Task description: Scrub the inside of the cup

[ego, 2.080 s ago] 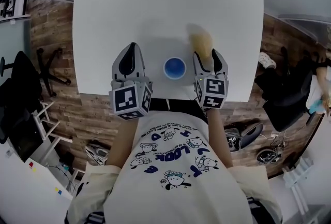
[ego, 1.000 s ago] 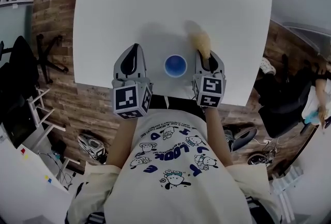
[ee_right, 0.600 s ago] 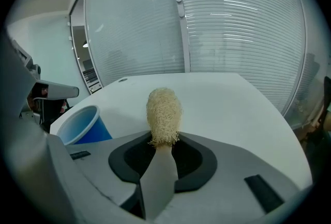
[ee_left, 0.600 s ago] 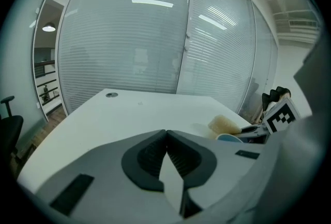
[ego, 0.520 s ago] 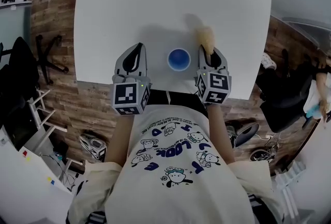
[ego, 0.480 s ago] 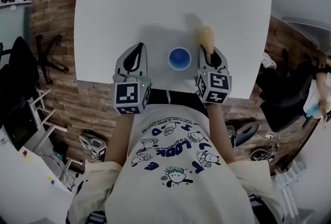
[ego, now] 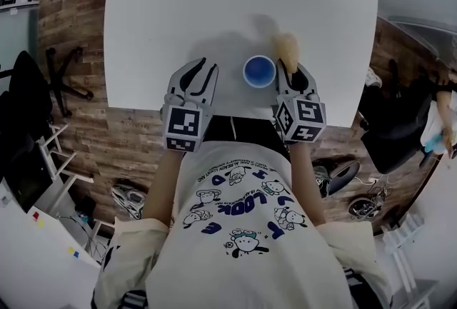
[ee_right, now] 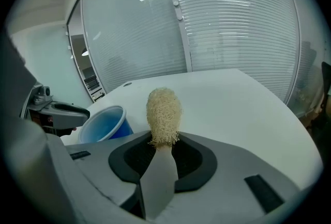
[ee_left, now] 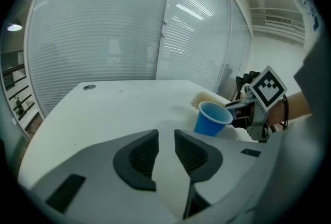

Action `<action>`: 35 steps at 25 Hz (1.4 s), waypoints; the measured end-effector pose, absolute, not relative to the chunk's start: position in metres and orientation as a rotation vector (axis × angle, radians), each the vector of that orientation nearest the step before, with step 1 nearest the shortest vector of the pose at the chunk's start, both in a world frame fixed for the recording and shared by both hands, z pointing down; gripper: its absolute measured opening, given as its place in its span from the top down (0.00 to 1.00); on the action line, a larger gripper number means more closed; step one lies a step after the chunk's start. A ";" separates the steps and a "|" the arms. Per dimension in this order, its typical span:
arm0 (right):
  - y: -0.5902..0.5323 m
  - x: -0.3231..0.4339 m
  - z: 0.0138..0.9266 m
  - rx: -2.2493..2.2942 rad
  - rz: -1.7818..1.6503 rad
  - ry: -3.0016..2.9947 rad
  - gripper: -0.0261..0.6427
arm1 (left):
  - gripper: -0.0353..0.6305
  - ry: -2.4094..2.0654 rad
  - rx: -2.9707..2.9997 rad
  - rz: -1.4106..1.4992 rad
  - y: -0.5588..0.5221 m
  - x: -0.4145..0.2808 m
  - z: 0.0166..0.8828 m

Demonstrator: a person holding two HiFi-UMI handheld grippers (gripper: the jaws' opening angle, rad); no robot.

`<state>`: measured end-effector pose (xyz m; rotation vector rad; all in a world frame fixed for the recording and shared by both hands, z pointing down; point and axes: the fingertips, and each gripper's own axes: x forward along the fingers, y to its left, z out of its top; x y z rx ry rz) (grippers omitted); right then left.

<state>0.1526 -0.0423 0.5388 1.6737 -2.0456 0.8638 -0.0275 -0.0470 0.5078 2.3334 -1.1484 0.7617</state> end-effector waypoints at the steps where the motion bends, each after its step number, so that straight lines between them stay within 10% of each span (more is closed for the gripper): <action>1: -0.041 0.152 0.539 1.679 0.870 -2.041 0.82 | 0.75 -1.106 2.346 0.777 -0.044 -0.024 0.511; 10: -0.033 0.147 0.543 1.723 0.902 -2.009 0.82 | 0.57 -0.779 2.520 0.802 -0.030 0.009 0.523; 35: -0.026 0.136 0.544 1.684 0.893 -2.011 0.82 | 0.44 -0.444 2.615 1.060 -0.009 0.071 0.536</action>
